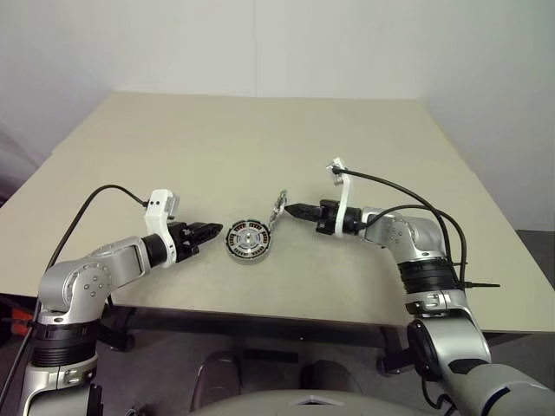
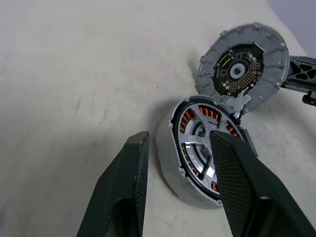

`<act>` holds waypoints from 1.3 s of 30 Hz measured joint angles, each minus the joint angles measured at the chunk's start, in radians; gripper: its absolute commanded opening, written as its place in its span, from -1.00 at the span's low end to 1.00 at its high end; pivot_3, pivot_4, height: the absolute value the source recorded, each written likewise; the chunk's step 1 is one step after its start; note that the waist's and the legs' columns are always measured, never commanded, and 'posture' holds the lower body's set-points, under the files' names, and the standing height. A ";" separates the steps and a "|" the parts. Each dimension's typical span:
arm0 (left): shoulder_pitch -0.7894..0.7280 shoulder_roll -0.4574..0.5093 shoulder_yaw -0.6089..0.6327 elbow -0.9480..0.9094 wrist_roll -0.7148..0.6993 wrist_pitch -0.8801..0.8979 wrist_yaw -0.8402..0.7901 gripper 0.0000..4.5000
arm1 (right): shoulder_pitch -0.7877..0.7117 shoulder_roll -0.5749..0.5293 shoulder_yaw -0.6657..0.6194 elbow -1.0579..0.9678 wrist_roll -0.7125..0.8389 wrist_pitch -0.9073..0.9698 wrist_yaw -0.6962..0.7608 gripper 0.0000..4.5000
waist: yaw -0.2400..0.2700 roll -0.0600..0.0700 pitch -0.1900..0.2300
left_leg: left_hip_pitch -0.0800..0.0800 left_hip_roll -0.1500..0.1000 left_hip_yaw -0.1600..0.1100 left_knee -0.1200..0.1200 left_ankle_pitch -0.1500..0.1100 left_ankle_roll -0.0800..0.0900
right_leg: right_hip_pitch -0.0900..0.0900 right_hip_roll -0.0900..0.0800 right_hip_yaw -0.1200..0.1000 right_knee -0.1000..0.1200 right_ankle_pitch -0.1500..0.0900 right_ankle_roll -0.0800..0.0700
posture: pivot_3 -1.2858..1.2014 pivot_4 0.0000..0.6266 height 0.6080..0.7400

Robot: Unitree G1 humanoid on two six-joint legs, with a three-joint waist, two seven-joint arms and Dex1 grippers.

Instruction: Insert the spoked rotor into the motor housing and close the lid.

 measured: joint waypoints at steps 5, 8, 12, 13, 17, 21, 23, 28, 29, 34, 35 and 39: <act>0.001 0.008 0.002 0.000 0.001 0.000 0.000 -0.09 | -0.011 0.016 0.000 0.000 0.003 0.003 -0.009 -0.99 | 0.002 0.000 0.000 | 0.000 0.000 0.000 0.000 0.000 0.000 | 0.000 0.000 0.000 0.000 0.000 0.000 | 0.03 -1.00 1.00; 0.001 0.009 0.003 0.000 0.001 0.000 0.000 -0.09 | -0.012 0.021 0.002 0.000 0.003 0.007 -0.010 -0.99 | 0.001 0.000 0.000 | 0.000 0.000 0.000 0.000 0.000 0.000 | 0.000 0.000 0.000 0.000 0.000 0.000 | 0.03 -1.00 1.00; 0.001 0.009 0.003 0.000 0.001 0.000 0.000 -0.09 | -0.012 0.024 0.013 -0.002 0.003 0.014 -0.010 -0.99 | 0.001 0.000 0.000 | 0.000 0.000 0.000 0.000 0.000 0.000 | 0.000 0.000 0.000 0.000 0.000 0.000 | 0.03 -1.00 1.00; 0.001 0.009 0.003 0.000 0.001 0.000 0.000 -0.09 | -0.012 0.025 0.015 -0.005 0.003 0.019 -0.010 -0.99 | 0.001 0.000 0.000 | 0.000 0.000 0.000 0.000 0.000 0.000 | 0.000 0.000 0.000 0.000 0.000 0.000 | 0.03 -1.00 1.00; 0.001 0.010 0.004 0.000 0.003 0.000 0.000 -0.09 | -0.011 0.027 0.023 -0.025 0.006 0.029 -0.009 -0.99 | 0.001 0.000 0.000 | 0.000 0.000 0.000 0.000 0.000 0.000 | 0.000 0.000 0.000 0.000 0.000 0.000 | 0.03 -1.00 1.00; 0.001 0.014 0.006 0.002 0.007 0.000 0.000 -0.09 | -0.005 0.027 0.028 -0.036 0.010 0.043 -0.009 -0.99 | 0.001 0.000 0.000 | 0.000 0.000 0.000 0.000 0.000 0.000 | 0.000 0.000 0.000 0.000 -0.001 0.002 | 0.03 -1.00 1.00; 0.000 0.014 0.006 0.004 0.011 0.000 0.000 -0.09 | 0.000 0.027 0.031 -0.045 0.015 0.053 -0.010 -0.99 | 0.001 0.000 0.000 | 0.000 0.000 0.000 0.000 0.000 0.000 | 0.000 0.000 0.000 0.000 -0.001 0.002 | 0.03 -1.00 1.00; -0.005 0.023 0.008 0.016 0.017 0.000 -0.005 -0.09 | 0.009 0.029 0.046 -0.064 0.017 0.079 -0.020 -0.99 | 0.001 0.000 0.000 | 0.000 0.000 0.000 0.000 0.000 0.000 | 0.000 0.000 0.000 0.000 -0.001 0.002 | 0.03 -1.00 1.00; -0.005 0.024 0.008 0.018 0.018 0.000 -0.007 -0.09 | 0.013 0.031 0.051 -0.064 0.016 0.079 -0.024 -0.99 | 0.001 0.000 0.000 | 0.000 0.000 0.000 0.000 0.000 0.000 | 0.000 0.000 0.000 0.000 -0.001 0.002 | 0.03 -1.00 1.00; -0.006 0.025 0.009 0.022 0.020 0.000 -0.010 -0.09 | 0.020 0.046 0.073 -0.064 0.016 0.082 -0.038 -0.99 | 0.001 0.000 0.000 | 0.000 0.000 0.000 0.000 0.000 0.000 | 0.000 0.000 0.000 0.000 -0.001 0.002 | 0.03 -1.00 1.00; -0.006 0.026 0.009 0.022 0.021 0.000 -0.010 -0.09 | 0.020 0.046 0.076 -0.064 0.016 0.082 -0.041 -0.99 | 0.001 0.000 0.000 | 0.000 0.000 0.000 0.000 0.000 0.000 | 0.000 0.000 0.000 0.000 -0.001 0.002 | 0.03 -1.00 1.00; -0.006 0.028 0.010 0.022 0.021 0.000 -0.012 -0.09 | 0.019 0.046 0.081 -0.063 0.008 0.075 -0.051 -0.99 | 0.001 0.000 0.000 | 0.000 0.000 0.000 0.000 0.000 0.000 | 0.000 0.000 0.000 0.000 -0.003 0.005 | 0.03 -1.00 1.00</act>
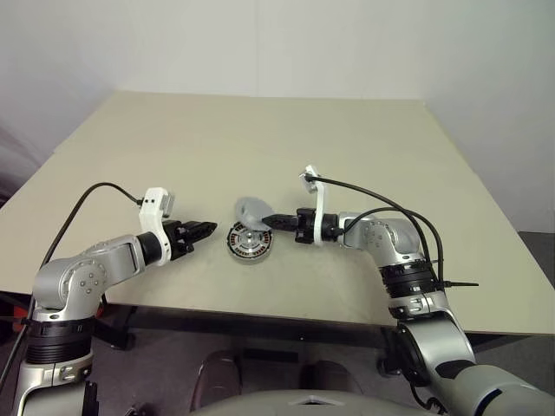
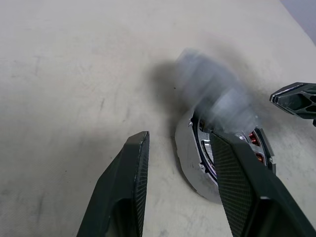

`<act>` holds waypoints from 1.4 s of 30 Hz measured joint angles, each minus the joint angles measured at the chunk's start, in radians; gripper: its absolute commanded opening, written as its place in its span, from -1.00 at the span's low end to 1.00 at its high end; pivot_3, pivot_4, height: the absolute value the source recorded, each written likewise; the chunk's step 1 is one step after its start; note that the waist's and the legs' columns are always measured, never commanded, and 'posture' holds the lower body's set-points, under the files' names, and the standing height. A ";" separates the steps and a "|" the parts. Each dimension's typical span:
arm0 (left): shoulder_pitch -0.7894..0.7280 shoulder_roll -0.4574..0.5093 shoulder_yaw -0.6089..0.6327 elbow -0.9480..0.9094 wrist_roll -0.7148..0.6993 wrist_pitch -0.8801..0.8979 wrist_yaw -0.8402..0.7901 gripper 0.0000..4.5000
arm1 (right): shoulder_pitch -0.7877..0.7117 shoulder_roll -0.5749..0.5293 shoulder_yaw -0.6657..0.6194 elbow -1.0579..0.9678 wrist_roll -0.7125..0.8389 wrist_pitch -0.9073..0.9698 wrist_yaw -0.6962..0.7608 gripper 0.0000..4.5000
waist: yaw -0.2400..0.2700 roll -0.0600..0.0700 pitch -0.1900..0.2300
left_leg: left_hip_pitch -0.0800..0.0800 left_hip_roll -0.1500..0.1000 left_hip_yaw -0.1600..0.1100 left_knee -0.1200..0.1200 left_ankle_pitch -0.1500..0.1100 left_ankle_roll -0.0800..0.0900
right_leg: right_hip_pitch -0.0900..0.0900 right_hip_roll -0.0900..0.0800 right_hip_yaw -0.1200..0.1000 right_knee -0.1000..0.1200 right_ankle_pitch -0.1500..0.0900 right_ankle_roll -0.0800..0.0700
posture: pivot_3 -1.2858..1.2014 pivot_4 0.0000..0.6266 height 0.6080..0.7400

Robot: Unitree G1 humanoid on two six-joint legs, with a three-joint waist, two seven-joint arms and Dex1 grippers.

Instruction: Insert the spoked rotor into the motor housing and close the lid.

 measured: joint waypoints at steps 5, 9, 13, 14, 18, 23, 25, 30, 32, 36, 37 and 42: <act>-0.001 0.000 0.000 0.001 0.002 0.000 0.000 -0.09 | 0.000 0.003 0.018 0.009 -0.019 -0.014 -0.015 -0.99 | 0.000 0.000 0.000 | 0.000 0.000 0.000 0.000 0.000 0.000 | 0.000 0.000 0.000 0.000 0.000 0.000 | 0.03 -1.00 1.00; -0.001 0.000 0.000 0.001 0.002 0.000 0.000 -0.09 | 0.003 -0.004 0.026 0.009 -0.026 -0.031 -0.005 -0.99 | 0.000 0.000 0.000 | 0.000 0.000 0.000 0.000 0.000 0.000 | 0.000 0.000 0.000 0.000 0.001 -0.001 | 0.03 -1.00 1.00; -0.001 0.000 0.000 0.001 0.003 -0.001 -0.001 -0.09 | 0.003 -0.011 0.005 0.007 -0.026 -0.079 0.005 -0.99 | 0.000 0.000 0.000 | 0.000 0.000 0.000 0.000 0.000 0.000 | 0.000 0.000 0.000 0.000 0.001 -0.001 | 0.03 -1.00 1.00; -0.001 -0.001 0.000 0.002 0.005 -0.001 -0.001 -0.09 | -0.002 -0.016 0.002 0.016 -0.030 -0.100 0.006 -0.99 | 0.000 0.000 0.000 | 0.000 0.000 0.000 0.000 0.000 0.000 | 0.000 0.000 0.000 0.000 0.001 -0.002 | 0.03 -1.00 1.00; -0.006 -0.012 -0.003 0.006 0.009 -0.002 -0.001 -0.09 | -0.076 -0.040 -0.016 0.146 -0.064 -0.163 0.002 -0.99 | -0.001 0.000 0.000 | 0.000 0.000 0.000 0.000 0.000 0.000 | 0.000 0.000 0.000 0.000 0.002 -0.004 | 0.03 -1.00 1.00; -0.012 -0.029 -0.015 0.007 0.014 -0.001 -0.003 -0.09 | -0.200 -0.017 -0.017 0.389 -0.157 -0.290 -0.018 -0.99 | -0.004 0.000 0.000 | -0.001 0.000 0.000 0.000 0.000 0.000 | -0.001 0.000 0.000 0.001 0.003 -0.005 | 0.03 -1.00 1.00; -0.014 -0.033 -0.022 0.007 0.016 -0.001 -0.004 -0.09 | -0.237 0.019 -0.012 0.514 -0.192 -0.353 -0.019 -0.99 | -0.006 0.000 0.000 | -0.003 0.000 0.001 0.000 0.000 0.000 | -0.003 0.000 0.000 0.001 0.003 -0.006 | 0.03 -1.00 1.00; -0.017 -0.036 -0.025 0.005 0.017 -0.001 -0.004 -0.09 | -0.284 0.083 -0.009 0.679 -0.247 -0.442 -0.008 -0.99 | -0.008 0.000 0.000 | -0.006 0.000 0.001 0.000 0.000 0.000 | -0.007 0.000 0.000 0.002 0.003 -0.007 | 0.03 -1.00 1.00; -0.012 -0.036 -0.021 0.003 0.017 -0.001 -0.002 -0.09 | -0.288 0.101 -0.008 0.694 -0.265 -0.459 0.007 -0.99 | -0.013 0.000 0.000 | -0.006 0.001 0.001 0.000 0.000 0.000 | -0.006 0.000 0.000 0.002 0.003 -0.007 | 0.03 -1.00 1.00; 0.005 -0.036 -0.012 -0.006 0.016 0.000 0.000 -0.09 | -0.285 0.106 -0.008 0.687 -0.269 -0.449 0.052 -0.99 | -0.020 0.000 0.000 | -0.005 0.001 0.000 0.000 0.000 0.000 | -0.006 0.000 0.000 0.002 0.003 -0.007 | 0.03 -1.00 1.00; 0.005 -0.036 -0.008 -0.008 0.016 0.000 0.000 -0.09 | -0.283 0.107 -0.008 0.681 -0.269 -0.443 0.065 -0.99 | -0.021 0.000 0.000 | -0.005 0.001 0.000 0.000 0.000 0.000 | -0.006 0.000 0.000 0.002 0.003 -0.007 | 0.03 -1.00 1.00; 0.005 -0.036 -0.002 -0.011 0.016 0.000 0.003 -0.09 | -0.276 0.112 -0.010 0.606 -0.262 -0.402 0.112 -0.99 | -0.022 0.000 0.000 | -0.005 0.001 0.000 0.000 0.000 0.000 | -0.006 0.000 0.000 0.002 0.003 -0.007 | 0.03 -1.00 1.00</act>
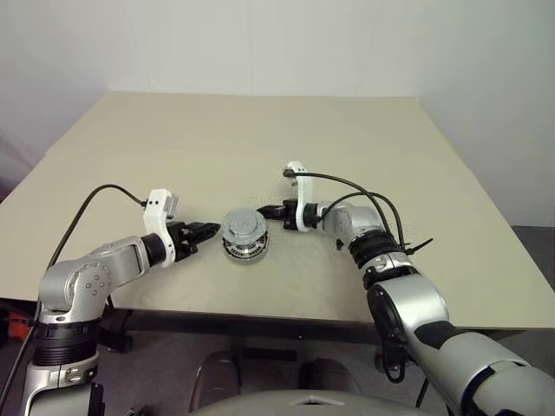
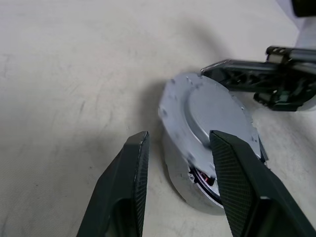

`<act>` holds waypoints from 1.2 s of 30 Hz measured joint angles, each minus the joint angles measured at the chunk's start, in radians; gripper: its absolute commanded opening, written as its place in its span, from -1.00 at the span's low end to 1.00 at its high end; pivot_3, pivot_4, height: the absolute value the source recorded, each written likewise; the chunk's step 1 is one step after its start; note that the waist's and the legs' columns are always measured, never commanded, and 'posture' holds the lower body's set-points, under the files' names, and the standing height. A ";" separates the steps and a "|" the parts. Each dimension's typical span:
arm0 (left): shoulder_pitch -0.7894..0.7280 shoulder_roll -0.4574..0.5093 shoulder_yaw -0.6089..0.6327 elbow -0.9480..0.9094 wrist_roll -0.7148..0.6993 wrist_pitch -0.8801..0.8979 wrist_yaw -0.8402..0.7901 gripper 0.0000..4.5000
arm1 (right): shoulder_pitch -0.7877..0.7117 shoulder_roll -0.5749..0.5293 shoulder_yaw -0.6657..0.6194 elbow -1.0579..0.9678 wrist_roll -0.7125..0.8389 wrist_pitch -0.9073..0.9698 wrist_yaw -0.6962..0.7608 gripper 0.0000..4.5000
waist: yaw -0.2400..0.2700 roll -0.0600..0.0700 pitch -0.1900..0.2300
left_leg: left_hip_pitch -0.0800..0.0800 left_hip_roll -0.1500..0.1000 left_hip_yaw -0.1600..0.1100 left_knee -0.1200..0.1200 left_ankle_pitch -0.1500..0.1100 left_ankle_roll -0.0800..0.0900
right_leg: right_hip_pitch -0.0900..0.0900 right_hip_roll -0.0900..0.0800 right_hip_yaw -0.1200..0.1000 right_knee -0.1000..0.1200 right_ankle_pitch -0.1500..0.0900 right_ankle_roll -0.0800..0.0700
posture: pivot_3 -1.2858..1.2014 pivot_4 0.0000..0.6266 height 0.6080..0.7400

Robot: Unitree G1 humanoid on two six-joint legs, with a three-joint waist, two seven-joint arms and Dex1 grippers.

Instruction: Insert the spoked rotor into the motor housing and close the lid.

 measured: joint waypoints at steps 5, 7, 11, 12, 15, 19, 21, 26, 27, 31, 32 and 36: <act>0.000 -0.002 -0.001 0.000 0.000 0.000 0.000 -0.09 | 0.004 0.005 -0.014 -0.095 0.030 0.042 0.016 -0.99 | 0.000 0.000 0.000 | 0.000 0.000 0.000 0.000 0.000 0.000 | 0.000 0.000 0.000 0.000 0.000 0.000 | 0.03 -1.00 1.00; -0.001 -0.002 -0.002 0.000 0.001 0.000 0.000 -0.09 | 0.014 0.004 -0.014 -0.137 0.038 0.060 0.021 -0.99 | 0.001 0.000 0.000 | 0.000 0.000 0.000 0.000 0.000 0.000 | 0.000 0.000 0.000 0.000 0.000 0.000 | 0.03 -1.00 1.00; -0.005 -0.002 -0.002 0.001 0.002 0.000 0.000 -0.09 | 0.049 -0.001 -0.014 -0.187 0.041 0.092 0.020 -0.99 | 0.002 0.000 0.000 | 0.000 0.000 0.000 0.000 0.000 0.000 | 0.000 0.000 0.000 0.000 0.000 0.000 | 0.03 -1.00 1.00; -0.005 -0.002 -0.003 0.001 0.002 0.000 0.000 -0.09 | 0.060 -0.002 -0.013 -0.199 0.041 0.098 0.020 -0.99 | 0.002 0.000 0.000 | 0.000 0.000 0.000 0.000 0.000 0.000 | 0.000 0.000 0.000 0.000 0.000 0.000 | 0.03 -1.00 1.00; -0.005 -0.002 -0.003 0.001 0.003 0.000 -0.001 -0.09 | 0.103 -0.003 0.000 -0.230 0.037 0.110 0.015 -0.99 | 0.001 0.000 0.000 | 0.000 0.000 0.000 0.000 0.000 0.000 | 0.000 0.000 0.000 0.000 0.000 0.000 | 0.03 -1.00 1.00; -0.006 -0.002 -0.003 0.001 0.004 0.000 -0.001 -0.09 | 0.121 0.006 0.006 -0.234 0.037 0.121 -0.003 -0.99 | 0.001 0.000 0.000 | 0.000 0.000 0.000 0.000 0.000 0.000 | 0.000 0.000 0.000 0.000 0.000 0.000 | 0.03 -1.00 1.00; -0.006 -0.002 -0.003 0.001 0.004 0.000 -0.001 -0.09 | 0.121 0.010 0.007 -0.237 0.037 0.121 -0.011 -0.99 | 0.001 0.000 0.000 | 0.001 0.000 0.000 0.000 0.000 0.000 | 0.000 0.000 0.000 0.000 0.000 0.000 | 0.03 -1.00 1.00; -0.007 0.000 -0.003 0.002 0.005 0.000 -0.001 -0.09 | 0.152 0.008 0.032 -0.302 0.038 0.152 -0.010 -0.99 | 0.002 0.000 0.000 | 0.000 0.000 0.000 0.000 0.000 0.000 | 0.001 0.000 0.000 0.000 0.000 0.000 | 0.03 -1.00 1.00; -0.007 0.000 -0.002 0.002 0.005 0.000 -0.001 -0.09 | 0.164 -0.003 0.040 -0.331 0.039 0.164 -0.005 -0.99 | 0.003 0.000 0.000 | 0.000 0.000 0.000 0.000 0.000 0.000 | 0.001 0.000 0.000 -0.001 0.000 0.000 | 0.03 -1.00 1.00; -0.006 0.009 0.001 0.005 0.006 0.000 -0.003 -0.09 | 0.221 -0.076 0.063 -0.442 0.049 0.218 0.033 -0.99 | 0.007 0.000 0.000 | 0.002 0.000 0.000 0.000 0.000 0.000 | 0.003 0.000 0.000 -0.002 0.000 0.000 | 0.03 -1.00 1.00; -0.006 0.011 0.003 0.006 0.007 0.000 -0.004 -0.09 | 0.235 -0.091 0.068 -0.463 0.057 0.230 0.045 -0.99 | 0.007 0.000 0.000 | 0.002 0.000 0.000 0.000 0.000 0.000 | 0.003 0.000 0.000 -0.002 0.000 0.000 | 0.03 -1.00 1.00; -0.006 0.012 0.003 0.009 0.008 0.000 -0.005 -0.09 | 0.261 -0.118 0.079 -0.500 0.075 0.255 0.061 -0.99 | 0.003 0.000 0.000 | 0.006 0.000 0.000 0.000 0.000 0.000 | 0.005 0.000 0.000 -0.001 0.000 0.001 | 0.03 -1.00 1.00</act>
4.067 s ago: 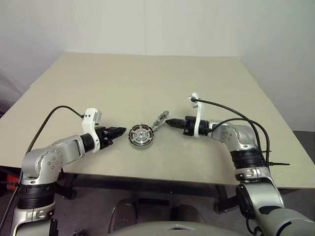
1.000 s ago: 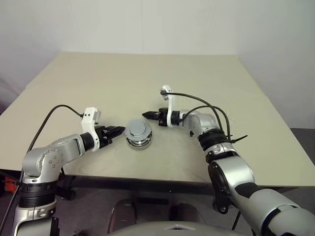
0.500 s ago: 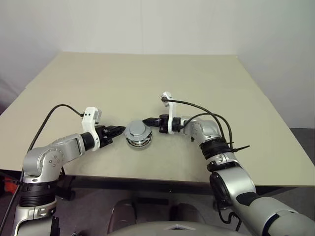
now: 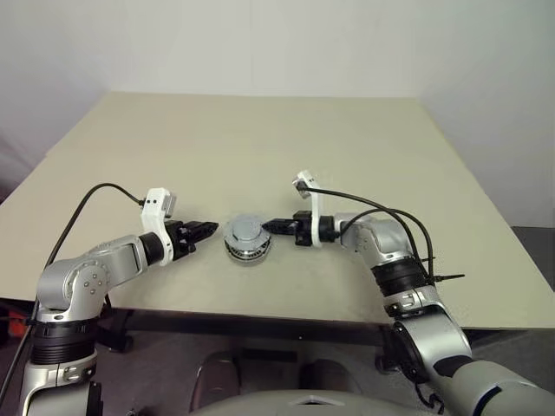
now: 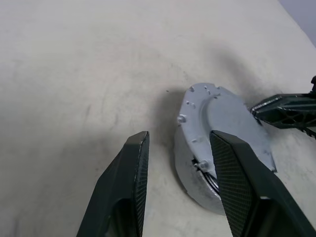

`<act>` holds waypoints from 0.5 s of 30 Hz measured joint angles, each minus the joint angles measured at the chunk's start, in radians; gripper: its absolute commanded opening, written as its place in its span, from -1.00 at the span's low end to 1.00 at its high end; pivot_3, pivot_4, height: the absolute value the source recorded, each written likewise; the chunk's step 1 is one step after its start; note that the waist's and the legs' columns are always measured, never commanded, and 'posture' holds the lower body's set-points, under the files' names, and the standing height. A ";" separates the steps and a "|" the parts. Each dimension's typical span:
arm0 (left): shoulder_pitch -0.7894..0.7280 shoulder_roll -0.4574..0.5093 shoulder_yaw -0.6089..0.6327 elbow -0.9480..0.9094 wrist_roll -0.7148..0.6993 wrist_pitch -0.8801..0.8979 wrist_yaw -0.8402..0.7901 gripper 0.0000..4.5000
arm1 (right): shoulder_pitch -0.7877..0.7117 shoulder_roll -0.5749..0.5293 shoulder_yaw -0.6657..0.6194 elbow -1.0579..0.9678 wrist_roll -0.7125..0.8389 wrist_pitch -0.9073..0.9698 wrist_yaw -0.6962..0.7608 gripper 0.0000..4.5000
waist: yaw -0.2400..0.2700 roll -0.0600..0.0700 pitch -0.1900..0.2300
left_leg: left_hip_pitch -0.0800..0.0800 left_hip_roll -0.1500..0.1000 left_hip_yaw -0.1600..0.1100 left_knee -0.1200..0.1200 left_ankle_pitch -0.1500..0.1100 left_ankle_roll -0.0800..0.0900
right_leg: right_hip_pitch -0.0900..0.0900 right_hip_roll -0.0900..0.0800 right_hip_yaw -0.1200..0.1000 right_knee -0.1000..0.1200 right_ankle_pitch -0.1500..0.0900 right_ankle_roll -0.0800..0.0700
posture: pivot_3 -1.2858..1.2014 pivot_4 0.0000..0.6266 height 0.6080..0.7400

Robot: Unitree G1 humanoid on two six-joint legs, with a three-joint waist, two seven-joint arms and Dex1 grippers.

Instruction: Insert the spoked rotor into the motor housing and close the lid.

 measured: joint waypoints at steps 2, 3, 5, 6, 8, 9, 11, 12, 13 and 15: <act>0.000 0.000 0.000 0.003 0.002 0.000 -0.001 -0.09 | 0.002 0.001 0.000 -0.004 0.001 0.000 -0.004 -0.99 | 0.000 0.000 0.000 | 0.001 0.000 0.000 0.000 0.000 0.000 | 0.001 0.000 0.000 0.000 -0.001 0.002 | 0.03 -1.00 1.00; 0.000 0.000 0.000 0.005 0.003 -0.001 -0.001 -0.09 | 0.002 0.006 -0.001 -0.004 0.001 -0.005 -0.010 -0.99 | 0.000 0.000 0.000 | 0.001 0.000 0.000 0.000 0.000 0.000 | 0.001 0.000 0.000 0.000 -0.002 0.003 | 0.03 -1.00 1.00; 0.000 0.002 0.000 0.008 0.009 -0.001 -0.004 -0.09 | 0.003 0.027 -0.005 -0.004 0.002 -0.035 -0.024 -0.99 | 0.000 0.000 0.000 | 0.001 0.000 0.000 0.000 0.000 0.000 | 0.001 0.000 0.000 0.000 -0.001 0.003 | 0.03 -1.00 1.00; 0.001 0.006 -0.003 0.008 0.015 -0.002 -0.009 -0.09 | 0.007 0.048 -0.016 -0.005 0.003 -0.081 -0.033 -0.99 | 0.000 0.000 0.000 | 0.000 0.000 0.000 0.000 0.000 0.000 | 0.000 0.000 0.000 0.000 -0.001 0.002 | 0.03 -1.00 1.00; 0.010 0.031 -0.018 0.008 0.048 -0.024 -0.021 -0.09 | 0.011 0.062 -0.021 -0.018 0.003 -0.151 -0.032 -0.99 | 0.001 0.000 0.000 | -0.001 0.000 0.000 0.000 0.000 0.000 | -0.001 0.000 0.000 0.000 0.000 0.000 | 0.03 -1.00 1.00; 0.023 0.053 -0.035 0.009 0.076 -0.048 -0.027 -0.09 | 0.011 0.061 -0.021 -0.021 0.002 -0.180 -0.029 -0.99 | 0.001 0.000 0.000 | -0.001 0.000 0.000 0.000 0.000 0.000 | -0.001 0.000 0.000 0.000 0.000 0.000 | 0.03 -1.00 1.00; 0.049 0.090 -0.057 0.031 0.148 -0.102 -0.039 -0.09 | 0.011 0.050 -0.019 -0.018 -0.004 -0.226 -0.020 -0.91 | 0.001 0.000 0.000 | -0.002 0.000 0.000 0.000 0.000 0.001 | -0.001 0.000 0.000 -0.001 0.000 0.000 | 0.03 -1.00 1.00; 0.055 0.102 -0.071 0.043 0.179 -0.130 -0.048 -0.09 | 0.011 0.048 -0.010 -0.008 -0.022 -0.269 -0.022 -0.81 | 0.001 0.000 0.000 | -0.002 0.000 0.000 0.000 0.000 0.001 | -0.001 0.000 0.000 -0.001 0.000 0.000 | 0.03 -1.00 1.00; 0.059 0.106 -0.079 0.048 0.198 -0.148 -0.057 -0.09 | 0.011 0.047 0.001 0.004 -0.043 -0.307 -0.024 -0.71 | 0.002 0.000 0.000 | -0.002 0.000 0.000 0.000 0.000 0.001 | -0.001 0.000 0.000 -0.001 0.000 0.000 | 0.03 -1.00 1.00; 0.063 0.106 -0.091 0.051 0.222 -0.172 -0.077 -0.09 | 0.011 0.054 0.027 0.031 -0.079 -0.371 -0.031 -0.41 | 0.002 0.000 0.000 | -0.002 0.000 0.000 0.000 0.000 0.000 | -0.001 0.000 0.000 -0.001 0.000 0.000 | 0.03 -1.00 1.00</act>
